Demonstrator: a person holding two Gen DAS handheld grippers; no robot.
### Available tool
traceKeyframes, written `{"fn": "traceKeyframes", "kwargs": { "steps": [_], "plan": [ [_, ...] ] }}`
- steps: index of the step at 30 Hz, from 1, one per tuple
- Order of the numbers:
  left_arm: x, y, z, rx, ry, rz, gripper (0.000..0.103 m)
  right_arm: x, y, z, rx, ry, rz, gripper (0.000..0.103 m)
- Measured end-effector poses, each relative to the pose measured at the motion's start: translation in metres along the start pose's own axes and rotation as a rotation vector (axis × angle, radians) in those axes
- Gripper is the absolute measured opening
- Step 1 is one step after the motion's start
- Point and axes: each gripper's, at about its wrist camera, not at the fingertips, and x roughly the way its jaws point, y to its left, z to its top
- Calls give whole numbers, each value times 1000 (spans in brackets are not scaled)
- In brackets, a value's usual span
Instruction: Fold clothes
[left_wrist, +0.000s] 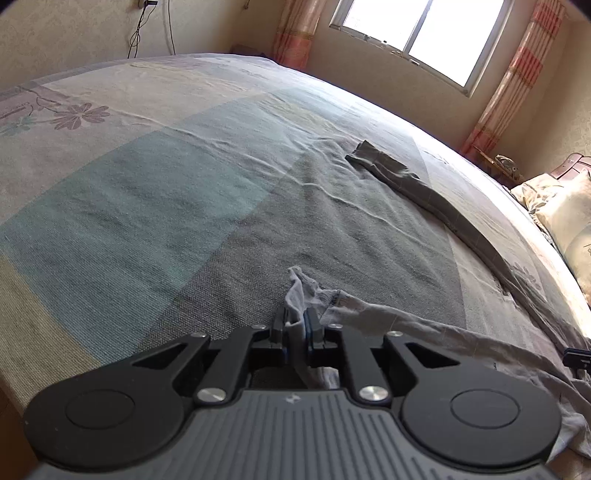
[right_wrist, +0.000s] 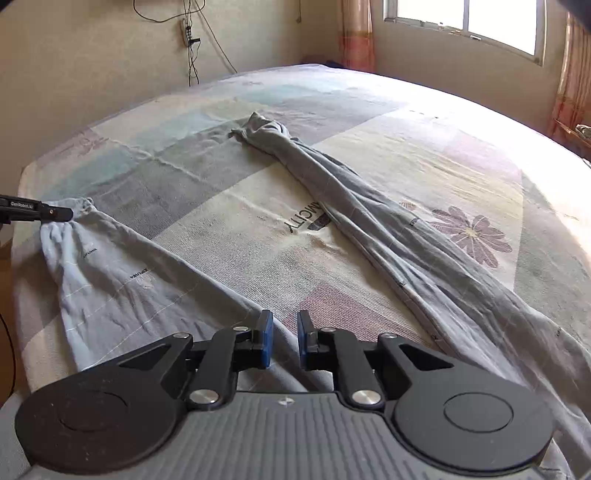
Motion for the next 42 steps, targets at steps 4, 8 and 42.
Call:
{"fn": "traceKeyframes", "kwargs": {
  "steps": [4, 8, 42],
  "plan": [
    [1, 2, -1, 3, -2, -2, 15, -59, 11, -30, -87, 13, 20, 17],
    [2, 1, 0, 17, 5, 5, 15, -85, 22, -85, -215, 166, -22, 18],
    [-5, 36, -35, -500, -15, -219, 43, -85, 17, -128, -209, 160, -169, 35]
  ]
}}
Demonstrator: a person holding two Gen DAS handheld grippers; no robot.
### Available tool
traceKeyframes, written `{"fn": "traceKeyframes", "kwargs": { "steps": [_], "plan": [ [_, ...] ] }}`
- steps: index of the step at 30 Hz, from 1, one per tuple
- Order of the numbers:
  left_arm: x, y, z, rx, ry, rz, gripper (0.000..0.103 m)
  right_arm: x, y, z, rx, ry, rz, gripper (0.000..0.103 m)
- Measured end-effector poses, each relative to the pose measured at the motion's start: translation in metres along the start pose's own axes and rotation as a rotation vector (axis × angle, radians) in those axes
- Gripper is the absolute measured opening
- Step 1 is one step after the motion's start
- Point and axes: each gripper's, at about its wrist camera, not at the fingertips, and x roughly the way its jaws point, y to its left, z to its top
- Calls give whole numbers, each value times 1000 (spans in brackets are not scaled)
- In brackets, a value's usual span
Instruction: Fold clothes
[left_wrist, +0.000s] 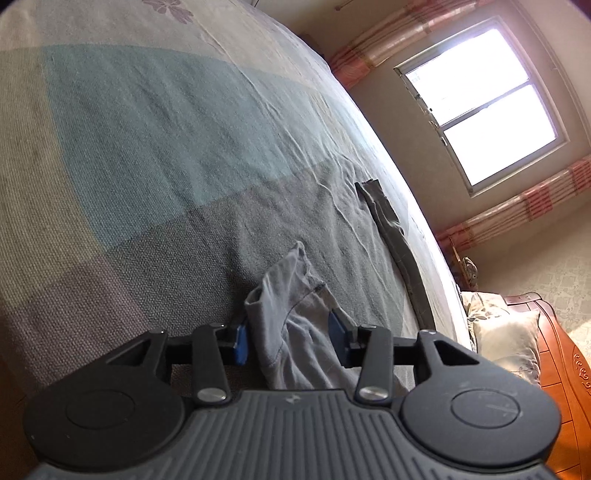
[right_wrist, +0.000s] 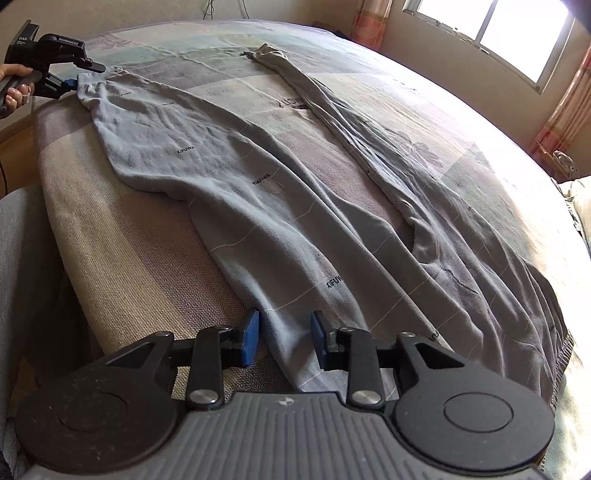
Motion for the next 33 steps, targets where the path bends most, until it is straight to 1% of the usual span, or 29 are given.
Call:
{"fn": "traceKeyframes", "kwargs": {
  "steps": [3, 5, 7, 9, 10, 12, 15, 16, 18, 19, 20, 21, 22, 23, 26, 30, 33],
  "plan": [
    [-1, 1, -8, 30, -15, -15, 44, -3, 7, -5, -24, -11, -28, 35],
    [6, -1, -3, 21, -17, -16, 44, -3, 8, -6, -18, -18, -34, 35],
    [12, -4, 0, 65, -24, -7, 42, 0, 7, -4, -5, -18, -32, 36],
    [12, 3, -3, 17, -43, 3, 16, -1, 13, -3, -42, -18, -60, 37],
    [12, 7, -5, -13, -52, 9, 10, -2, 18, -4, -65, -18, -78, 37],
    [11, 15, -8, -72, -72, 19, 10, -4, 26, -5, -121, -15, -109, 37],
    [17, -9, -5, 25, -60, 123, 10, -8, 39, -7, -228, -7, -142, 37],
    [19, -15, -4, 53, -56, 148, 10, -8, 42, -8, -268, -5, -149, 37],
    [21, -20, -2, 73, -52, 164, 10, -7, 48, -9, -334, 0, -161, 36],
    [21, -19, -2, 72, -51, 162, 10, -5, 46, -7, -322, 3, -156, 35],
    [21, -19, -2, 71, -51, 160, 10, -3, 43, -4, -308, 6, -147, 29],
    [20, -19, -2, 73, -50, 162, 10, -2, 40, -2, -287, 14, -125, 17],
    [19, -21, -2, 75, -49, 168, 10, 0, 38, 1, -271, 21, -108, 9],
    [16, -21, -1, 77, -43, 178, 10, 2, 39, 2, -269, 27, -105, 4],
    [7, -25, 2, 79, -28, 199, 9, -2, 39, 6, -277, 37, -92, 3],
    [-8, -40, 6, 140, -42, 175, 9, -30, 28, 9, -258, 21, -31, 3],
    [-22, -45, 8, 168, -47, 179, 9, -43, 18, 8, -226, 29, 14, 3]
  ]
}}
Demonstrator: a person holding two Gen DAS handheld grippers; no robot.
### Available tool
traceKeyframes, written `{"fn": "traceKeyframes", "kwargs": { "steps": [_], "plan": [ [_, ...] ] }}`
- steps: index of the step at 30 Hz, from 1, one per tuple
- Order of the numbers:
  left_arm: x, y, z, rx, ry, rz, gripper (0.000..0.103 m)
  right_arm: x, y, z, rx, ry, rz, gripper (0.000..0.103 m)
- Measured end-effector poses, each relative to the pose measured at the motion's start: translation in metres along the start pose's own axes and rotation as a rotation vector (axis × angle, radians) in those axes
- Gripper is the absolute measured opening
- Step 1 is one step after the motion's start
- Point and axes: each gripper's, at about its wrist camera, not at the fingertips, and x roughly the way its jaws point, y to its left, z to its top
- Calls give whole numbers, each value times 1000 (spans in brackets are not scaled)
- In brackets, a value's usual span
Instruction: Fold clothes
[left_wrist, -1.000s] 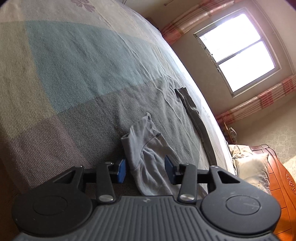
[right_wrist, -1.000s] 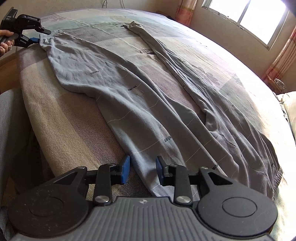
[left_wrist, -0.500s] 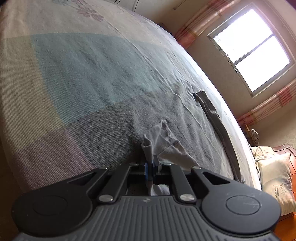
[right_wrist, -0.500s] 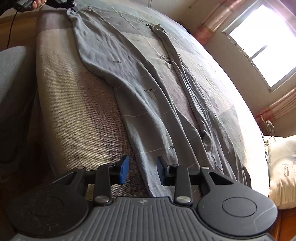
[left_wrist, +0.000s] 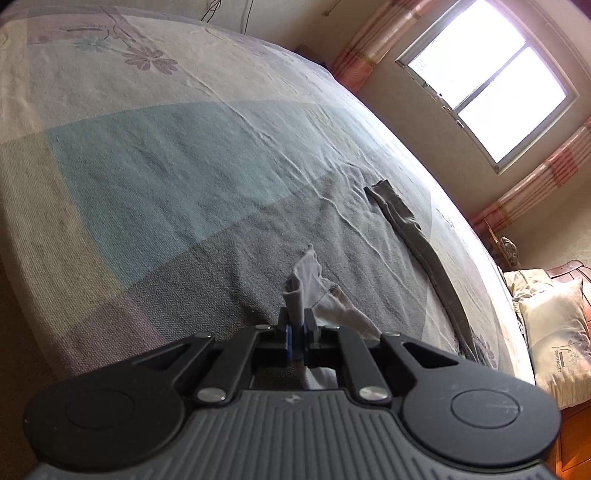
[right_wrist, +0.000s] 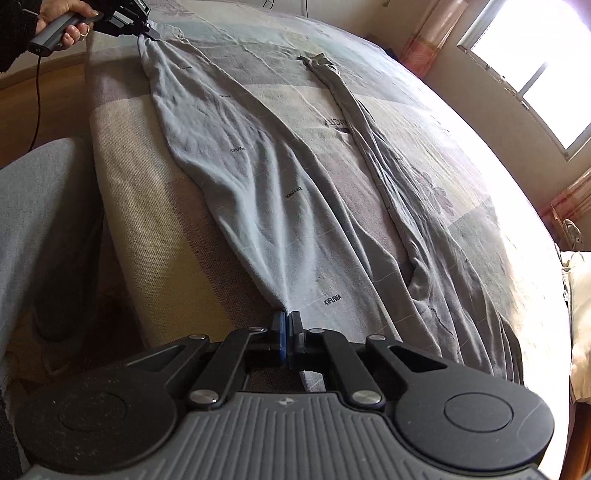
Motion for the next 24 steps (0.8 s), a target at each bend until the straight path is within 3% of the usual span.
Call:
{"fn": "traceKeyframes", "kwargs": {
  "steps": [9, 12, 15, 20, 24],
  "plan": [
    [-6, 21, -3, -16, 13, 72, 9, 20, 11, -12, -5, 60, 92, 6],
    [-6, 21, -4, 8, 16, 88, 9, 11, 12, -18, 9, 45, 80, 8],
    [-11, 17, -1, 39, 1, 93, 11, -10, 1, -31, 61, 20, 20, 15],
    [-29, 1, 14, 156, -58, 171, 16, -27, -18, -72, 35, 123, -156, 19],
    [-42, -23, 9, 265, -60, 157, 27, -27, -25, -100, -17, 190, -220, 20]
  ]
}}
